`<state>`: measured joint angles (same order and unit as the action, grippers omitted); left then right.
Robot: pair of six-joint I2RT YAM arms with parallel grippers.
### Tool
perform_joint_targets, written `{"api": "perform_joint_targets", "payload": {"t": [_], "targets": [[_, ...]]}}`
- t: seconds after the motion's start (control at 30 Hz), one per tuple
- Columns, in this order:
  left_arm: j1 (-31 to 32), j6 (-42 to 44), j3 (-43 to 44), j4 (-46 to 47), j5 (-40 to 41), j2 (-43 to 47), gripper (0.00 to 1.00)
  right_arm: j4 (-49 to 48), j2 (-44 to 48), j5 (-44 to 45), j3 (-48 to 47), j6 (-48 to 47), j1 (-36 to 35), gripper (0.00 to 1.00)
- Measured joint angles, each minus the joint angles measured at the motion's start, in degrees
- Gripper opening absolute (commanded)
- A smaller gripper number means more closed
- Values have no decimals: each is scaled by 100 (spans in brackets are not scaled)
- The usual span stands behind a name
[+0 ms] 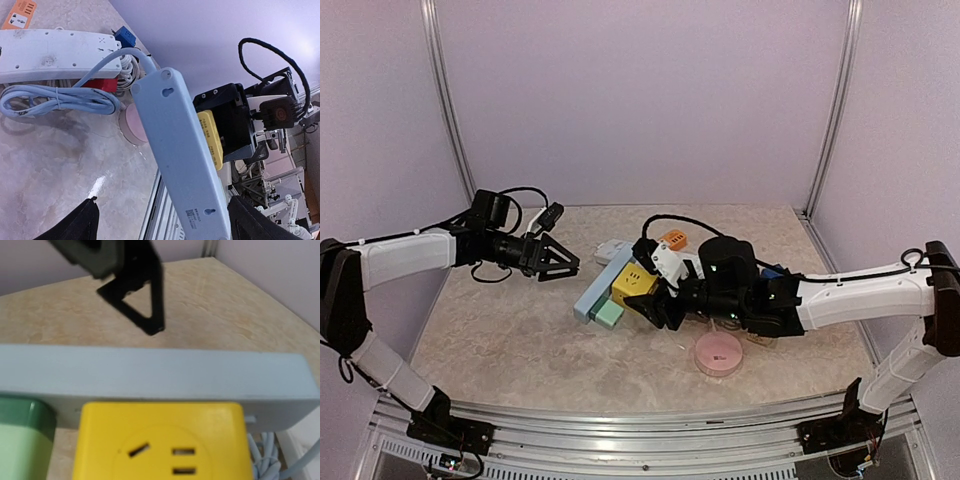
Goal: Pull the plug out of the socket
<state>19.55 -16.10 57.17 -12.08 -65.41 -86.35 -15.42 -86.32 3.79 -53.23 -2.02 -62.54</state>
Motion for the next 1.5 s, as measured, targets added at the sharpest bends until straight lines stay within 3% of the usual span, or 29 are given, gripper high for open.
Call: {"api": "perform_joint_targets", "payload": {"t": [0.33,0.8,1.5], "targets": [[450,162,28,-15,-321,-11,94,55,7,-374,-15,-442,-317,0],[557,157,33,-39,-487,-273,91,249,-527,-350,-496,-896,-623,0],[586,-46,72,-85,-597,-426,37,400,-691,-273,-693,-1285,-765,0]]}}
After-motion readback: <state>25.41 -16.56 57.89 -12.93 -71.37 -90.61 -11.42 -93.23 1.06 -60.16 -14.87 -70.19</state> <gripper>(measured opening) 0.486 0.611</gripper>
